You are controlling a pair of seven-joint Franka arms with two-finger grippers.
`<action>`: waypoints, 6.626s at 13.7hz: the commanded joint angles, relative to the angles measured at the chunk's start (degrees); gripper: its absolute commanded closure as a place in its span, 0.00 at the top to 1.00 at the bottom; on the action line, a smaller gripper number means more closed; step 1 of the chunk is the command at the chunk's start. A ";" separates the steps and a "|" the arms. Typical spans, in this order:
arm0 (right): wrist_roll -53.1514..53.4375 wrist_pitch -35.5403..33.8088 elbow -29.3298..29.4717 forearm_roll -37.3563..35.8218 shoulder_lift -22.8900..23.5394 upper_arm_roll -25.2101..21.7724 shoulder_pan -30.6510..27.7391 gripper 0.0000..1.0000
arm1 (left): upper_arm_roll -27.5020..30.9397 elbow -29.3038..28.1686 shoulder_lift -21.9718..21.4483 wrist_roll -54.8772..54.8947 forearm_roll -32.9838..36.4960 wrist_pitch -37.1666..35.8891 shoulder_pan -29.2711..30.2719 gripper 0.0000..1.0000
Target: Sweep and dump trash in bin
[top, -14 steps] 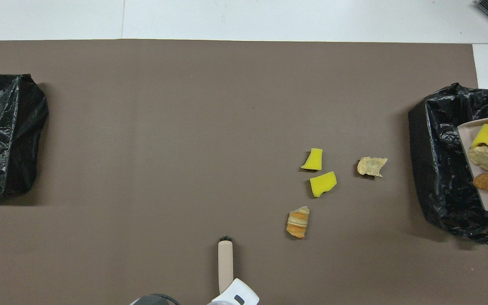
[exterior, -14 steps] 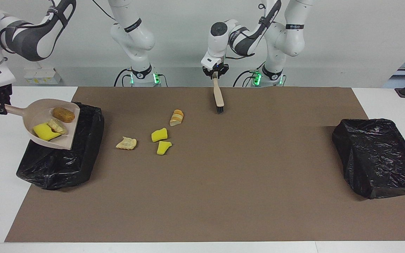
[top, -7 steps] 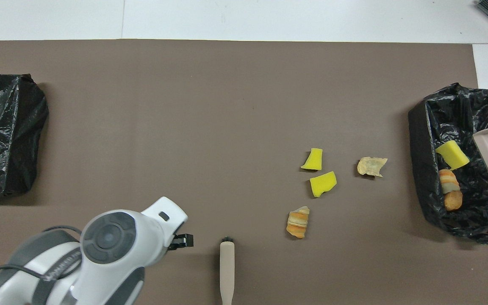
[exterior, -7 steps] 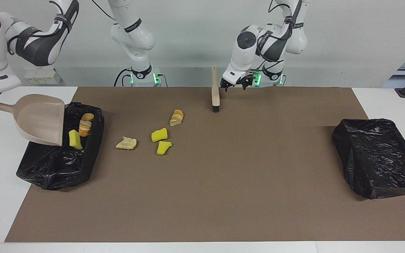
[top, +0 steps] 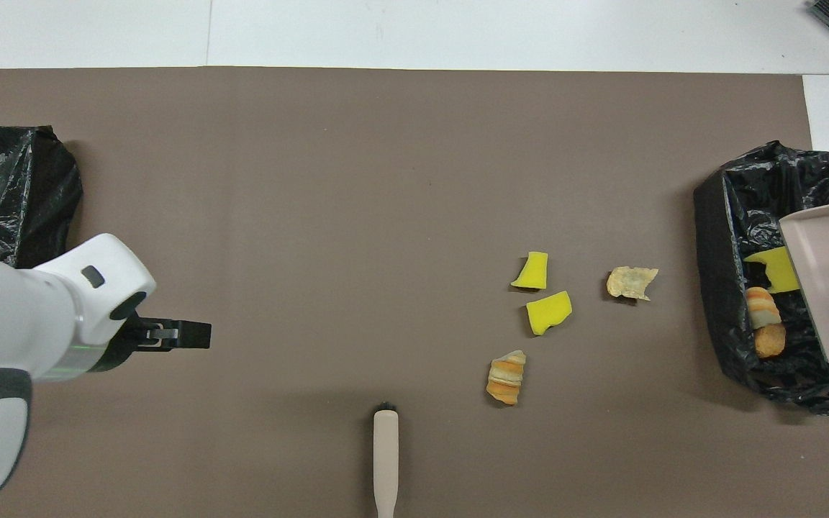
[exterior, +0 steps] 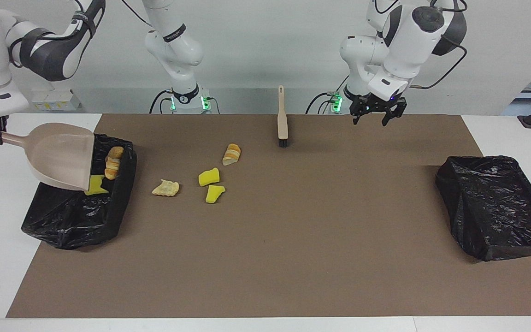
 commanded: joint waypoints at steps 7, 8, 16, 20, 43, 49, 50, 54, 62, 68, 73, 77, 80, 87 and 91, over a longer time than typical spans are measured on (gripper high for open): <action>30.21 -10.18 -8.86 10.24 -6.36 12.08 -0.04 0.00 | -0.82 28.06 13.21 10.09 2.28 -14.11 9.54 1.00; 35.12 -10.27 -10.09 11.82 -7.23 13.32 1.35 0.00 | -0.82 31.57 15.15 10.09 2.27 -16.48 9.63 1.00; 80.28 -9.49 -14.06 20.28 -6.37 13.24 18.04 0.00 | -0.38 33.29 15.17 15.10 4.21 -18.17 9.63 1.00; 105.00 -6.76 -10.38 23.00 -0.76 13.50 26.75 0.00 | -0.03 31.61 13.85 15.01 4.21 -21.42 9.72 1.00; 161.91 11.87 -1.49 22.56 18.42 13.33 49.62 0.00 | 0.06 30.99 13.58 14.31 4.03 -20.99 10.69 1.00; 162.09 5.38 -3.24 22.65 13.87 13.50 51.20 1.00 | -0.03 31.26 11.83 14.13 4.12 -21.78 10.60 1.00; 162.17 3.89 -5.33 23.35 10.98 13.59 51.55 1.00 | -0.12 31.17 11.74 14.22 4.12 -21.78 10.51 1.00; 167.87 3.44 -15.09 23.62 1.83 13.59 56.37 1.00 | -0.56 30.91 11.48 14.04 3.68 -20.99 9.72 1.00; 175.70 6.41 -31.00 27.66 -10.57 13.59 66.74 1.00 | -4.60 16.33 14.36 -0.62 3.15 1.66 -1.68 1.00; 179.91 15.46 -39.97 31.44 -14.63 13.59 73.50 1.00 | -4.60 11.58 23.75 -21.17 2.98 13.11 -16.44 1.00; 184.66 21.89 -44.20 31.44 -13.22 13.68 76.68 1.00 | -4.60 4.81 26.85 -28.40 2.98 26.37 -21.22 1.00; 186.43 22.95 -44.20 31.44 -11.37 13.68 78.80 0.81 | -4.60 4.63 28.52 -27.89 2.98 29.28 -20.60 1.00; 185.99 22.86 -44.20 31.44 -11.11 13.59 78.62 0.49 | -4.60 4.02 28.70 -27.27 2.98 29.46 -20.95 0.98; 184.77 16.20 -40.96 30.39 -11.01 13.06 75.65 0.00 | -4.60 3.48 30.28 -27.18 2.98 31.66 -21.22 0.79; 183.45 5.41 -40.42 30.39 -16.19 12.80 71.70 0.00 | -4.60 3.57 30.11 -26.31 2.98 29.56 -21.39 0.27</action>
